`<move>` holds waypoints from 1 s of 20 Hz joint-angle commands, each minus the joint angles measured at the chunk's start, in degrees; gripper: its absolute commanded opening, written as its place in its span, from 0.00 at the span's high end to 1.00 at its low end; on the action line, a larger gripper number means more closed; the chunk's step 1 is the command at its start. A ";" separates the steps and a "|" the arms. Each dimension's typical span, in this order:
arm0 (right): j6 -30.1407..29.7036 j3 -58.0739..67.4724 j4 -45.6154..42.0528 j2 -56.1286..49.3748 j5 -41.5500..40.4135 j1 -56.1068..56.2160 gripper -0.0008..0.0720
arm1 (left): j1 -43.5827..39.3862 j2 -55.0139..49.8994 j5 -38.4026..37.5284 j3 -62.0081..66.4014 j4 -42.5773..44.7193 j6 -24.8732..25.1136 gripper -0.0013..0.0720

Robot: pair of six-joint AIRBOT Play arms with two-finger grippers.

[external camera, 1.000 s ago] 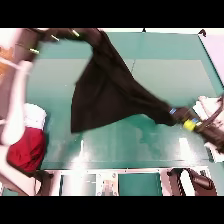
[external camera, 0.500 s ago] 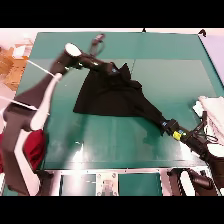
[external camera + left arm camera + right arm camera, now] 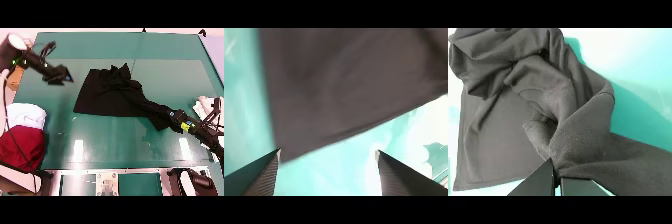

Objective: Fold the shirts.

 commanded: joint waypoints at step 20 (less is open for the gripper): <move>1.44 16.57 -22.08 -12.68 15.98 -8.46 0.34 | -0.48 -3.65 12.55 -23.12 -9.94 15.23 0.95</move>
